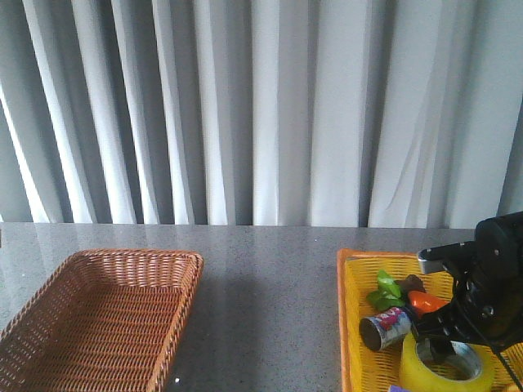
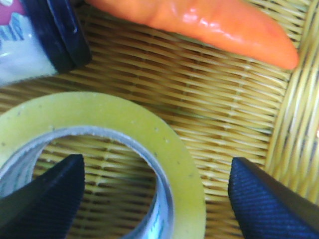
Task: Transfer tape with both arms
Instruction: 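Lower the right gripper into the yellow basket around the tape roll, then close the right gripper on the tape roll and lift it out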
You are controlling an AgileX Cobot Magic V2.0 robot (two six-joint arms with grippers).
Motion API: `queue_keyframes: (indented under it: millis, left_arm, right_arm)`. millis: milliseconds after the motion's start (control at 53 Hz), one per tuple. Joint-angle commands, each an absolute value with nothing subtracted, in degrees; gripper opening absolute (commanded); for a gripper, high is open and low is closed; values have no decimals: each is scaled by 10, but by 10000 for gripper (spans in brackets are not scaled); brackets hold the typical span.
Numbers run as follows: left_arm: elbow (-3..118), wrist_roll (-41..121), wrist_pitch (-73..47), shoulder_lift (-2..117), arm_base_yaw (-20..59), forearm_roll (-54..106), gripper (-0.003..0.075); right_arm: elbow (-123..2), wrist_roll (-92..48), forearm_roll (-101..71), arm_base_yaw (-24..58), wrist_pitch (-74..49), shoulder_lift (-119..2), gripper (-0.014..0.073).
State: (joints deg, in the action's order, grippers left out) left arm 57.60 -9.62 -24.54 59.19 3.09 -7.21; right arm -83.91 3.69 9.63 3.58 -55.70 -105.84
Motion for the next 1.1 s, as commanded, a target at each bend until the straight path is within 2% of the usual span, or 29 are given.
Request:
queue_keyframes:
  millis: [0,151,264,359,529,642,1076]
  left_arm:
    - [597,-98,-208,584,35,-69,486]
    - [597,-98,-210,584,35,-69,486]
    - [597,-98,-212,584,35,-69,486]
    - [597,-98,-213,584,35,-69,486]
    - [597,-98,-213,584,35,-69,486]
    - [597,-98,-213,584,35,-69,486]
    - [597,-98,-212,584,35,-69,486]
  right_arm:
    - [-856,43,110,33,-534,-1045,581]
    - [-856,53,117,33,-534,-1060,559]
    - [-856,57,109,26,-533,-1064,484]
    - [-856,57,97,15,-533,-1064,379]
    - [-856,57,77,-6,-541,-1064,122]
    - [-857,54,79,-7,-542,-1064,-11]
    - [-956,18,68,-5,-612,-1038,-6]
